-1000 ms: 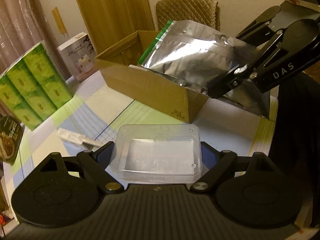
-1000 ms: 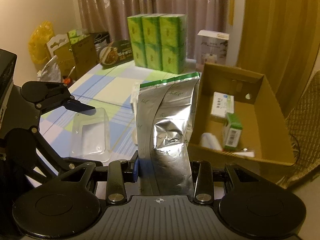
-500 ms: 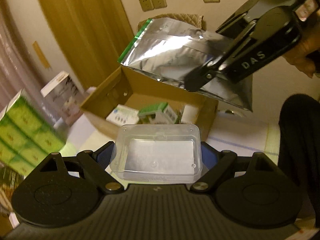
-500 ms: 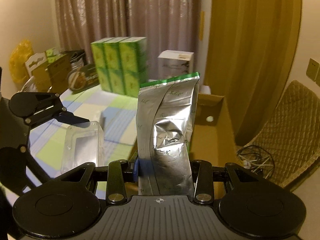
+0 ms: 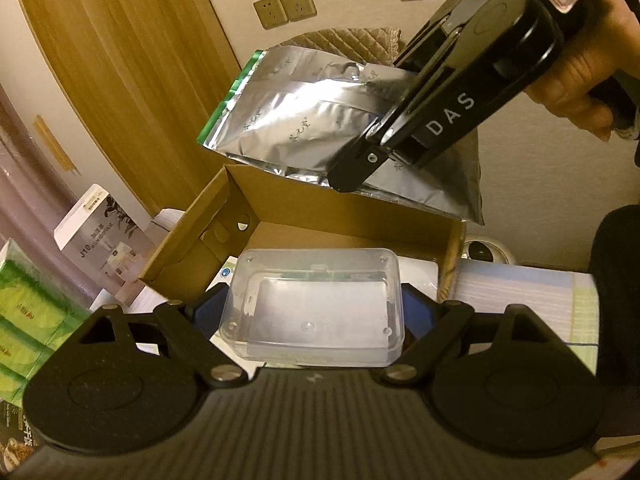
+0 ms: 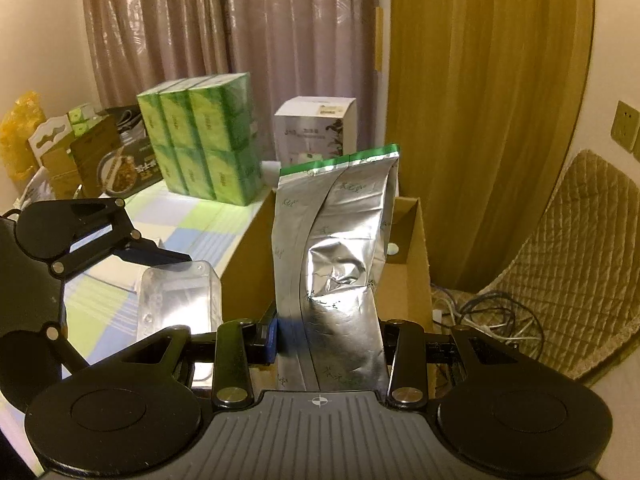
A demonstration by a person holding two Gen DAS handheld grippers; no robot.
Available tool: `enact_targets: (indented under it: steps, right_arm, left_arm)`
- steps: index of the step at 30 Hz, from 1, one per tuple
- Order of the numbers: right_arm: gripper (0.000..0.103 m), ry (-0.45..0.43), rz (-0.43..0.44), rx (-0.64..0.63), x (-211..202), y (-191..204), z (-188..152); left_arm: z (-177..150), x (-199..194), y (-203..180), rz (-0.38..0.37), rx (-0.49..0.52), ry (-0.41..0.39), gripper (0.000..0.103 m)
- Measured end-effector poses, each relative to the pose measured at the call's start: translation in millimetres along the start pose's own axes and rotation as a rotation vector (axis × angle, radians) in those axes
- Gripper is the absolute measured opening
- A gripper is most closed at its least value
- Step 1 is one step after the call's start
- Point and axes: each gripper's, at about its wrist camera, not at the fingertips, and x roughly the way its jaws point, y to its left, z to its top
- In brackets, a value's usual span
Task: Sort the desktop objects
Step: 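Lower the foil bag into the cardboard box with the right tool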
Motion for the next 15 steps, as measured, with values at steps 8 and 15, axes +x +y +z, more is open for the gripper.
enact_targets:
  steps: [8,15]
  right_arm:
    - [0.036,0.011,0.001,0.027,15,-16,0]
    - [0.036,0.017,0.0,0.035,17,-22,-1]
  left_arm:
    - [3,29,3,-0.021,0.008,0.027,0.086]
    - [2,45,0,-0.035,0.013,0.034,0.086]
